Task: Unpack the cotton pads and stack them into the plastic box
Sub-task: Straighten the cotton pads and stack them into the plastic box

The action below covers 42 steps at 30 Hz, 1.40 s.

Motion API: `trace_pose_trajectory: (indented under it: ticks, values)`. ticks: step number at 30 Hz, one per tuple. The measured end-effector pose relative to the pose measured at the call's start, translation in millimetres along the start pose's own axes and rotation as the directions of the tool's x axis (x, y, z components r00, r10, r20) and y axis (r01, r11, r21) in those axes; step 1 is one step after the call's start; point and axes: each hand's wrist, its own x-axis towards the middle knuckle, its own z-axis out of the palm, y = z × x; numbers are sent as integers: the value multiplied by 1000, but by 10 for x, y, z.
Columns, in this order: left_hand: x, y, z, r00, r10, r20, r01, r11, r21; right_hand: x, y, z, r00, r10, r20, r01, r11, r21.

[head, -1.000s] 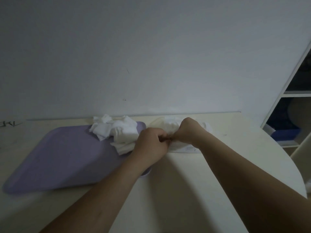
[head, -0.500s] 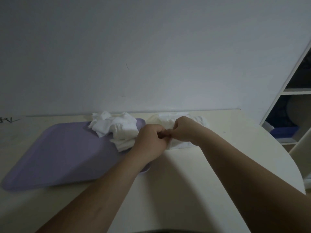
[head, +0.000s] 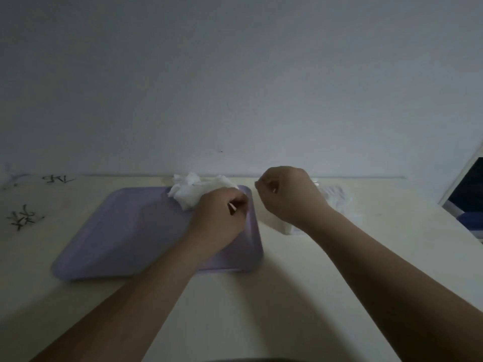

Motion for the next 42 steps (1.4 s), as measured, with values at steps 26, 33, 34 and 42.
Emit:
trace_pose_trajectory:
  ticks: [26, 33, 34, 42]
  values:
    - [-81, -508, -327, 938, -335, 86, 311, 709, -633, -15, 66, 888, 938, 93, 335, -348, 248, 904]
    - [-123, -456, -353, 906, -401, 135, 341, 504, -793, -53, 84, 882, 912, 132, 389, -405, 134, 905]
    - [-130, -454, -354, 907, -392, 155, 347, 488, -800, -57, 86, 885, 912, 119, 392, -405, 118, 907]
    - [-91, -494, -387, 864, -451, 223, 396, 336, -854, -74, 103, 903, 897, 11, 442, -441, 82, 894]
